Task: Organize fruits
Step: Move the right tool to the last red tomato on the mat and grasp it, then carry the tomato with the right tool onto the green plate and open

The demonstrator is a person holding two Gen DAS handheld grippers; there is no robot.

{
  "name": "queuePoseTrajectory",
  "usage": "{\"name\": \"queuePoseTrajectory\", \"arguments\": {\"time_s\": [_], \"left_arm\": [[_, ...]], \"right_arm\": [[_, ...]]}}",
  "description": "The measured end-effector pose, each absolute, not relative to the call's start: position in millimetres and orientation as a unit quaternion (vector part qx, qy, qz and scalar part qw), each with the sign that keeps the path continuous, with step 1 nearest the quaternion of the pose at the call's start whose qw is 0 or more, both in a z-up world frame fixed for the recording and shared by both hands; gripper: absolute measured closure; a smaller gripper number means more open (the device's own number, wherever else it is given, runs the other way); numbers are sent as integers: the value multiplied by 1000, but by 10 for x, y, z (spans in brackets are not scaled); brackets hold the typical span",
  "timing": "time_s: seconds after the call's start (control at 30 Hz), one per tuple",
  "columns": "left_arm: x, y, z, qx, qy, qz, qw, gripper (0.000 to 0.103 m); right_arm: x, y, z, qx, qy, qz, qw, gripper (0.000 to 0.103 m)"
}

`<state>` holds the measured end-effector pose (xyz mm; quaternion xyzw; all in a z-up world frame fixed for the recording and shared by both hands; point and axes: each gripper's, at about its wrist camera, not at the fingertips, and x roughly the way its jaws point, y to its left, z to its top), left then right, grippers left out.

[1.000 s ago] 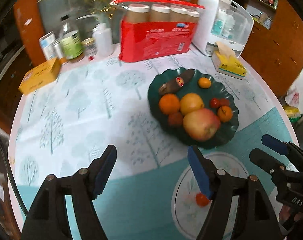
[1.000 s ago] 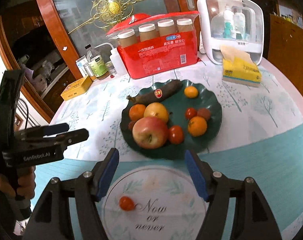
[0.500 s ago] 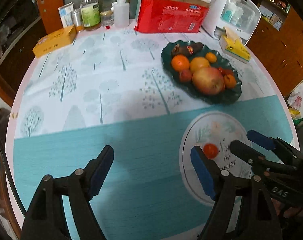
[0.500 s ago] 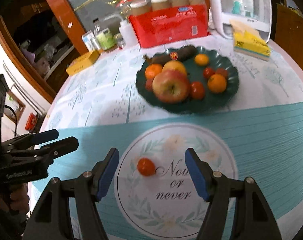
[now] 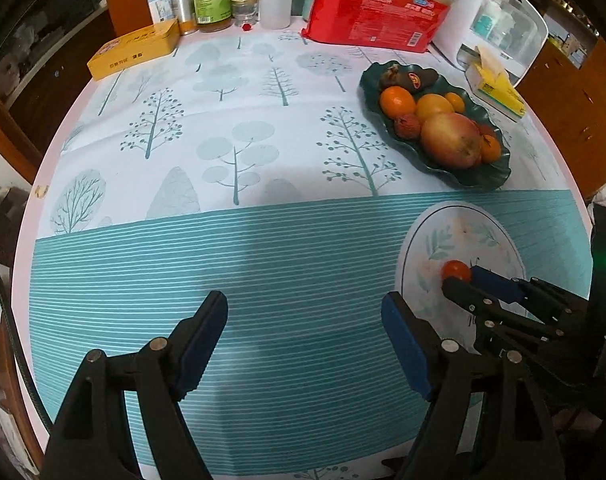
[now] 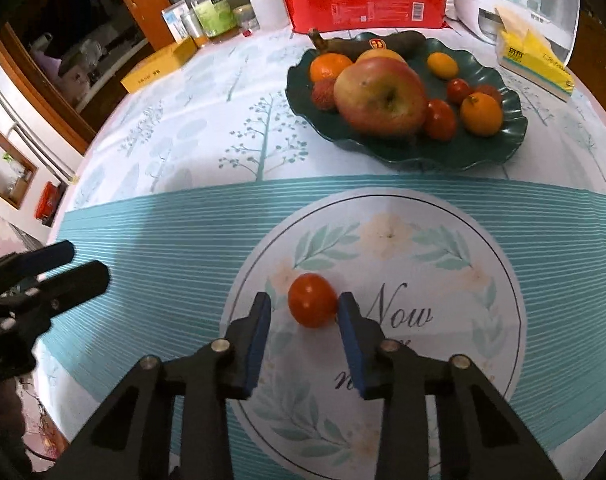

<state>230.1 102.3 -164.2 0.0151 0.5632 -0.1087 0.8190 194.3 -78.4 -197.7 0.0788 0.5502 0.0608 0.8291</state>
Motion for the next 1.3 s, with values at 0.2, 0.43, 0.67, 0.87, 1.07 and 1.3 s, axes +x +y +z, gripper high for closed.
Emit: {"name": "queuePoseTrajectory", "arguments": {"time_s": [0.2,0.43,0.67,0.87,1.07,1.3], "left_arm": [[2333,1002,-1676,13,568,-112,815,25],[2313,953,-1686,17,570,-114,814,25],[2286,946,-1655,10,567,-103,818,25],[2247,869,-1614,5,564,-96,820,25],[2222,696,-1574,3,561,-93,822,25],[2217,413,-1573,-2,562,-100,821,25]], "right_arm": [[1990,-831,-2032,81,559,54,824,75],[1992,-803,-2050,74,555,63,826,76],[2024,-838,-2031,75,553,76,826,77],[2091,-981,-1946,78,545,81,831,77],[2200,-1226,-1819,76,528,78,842,77],[2356,-1547,-1705,74,505,74,857,77]]}}
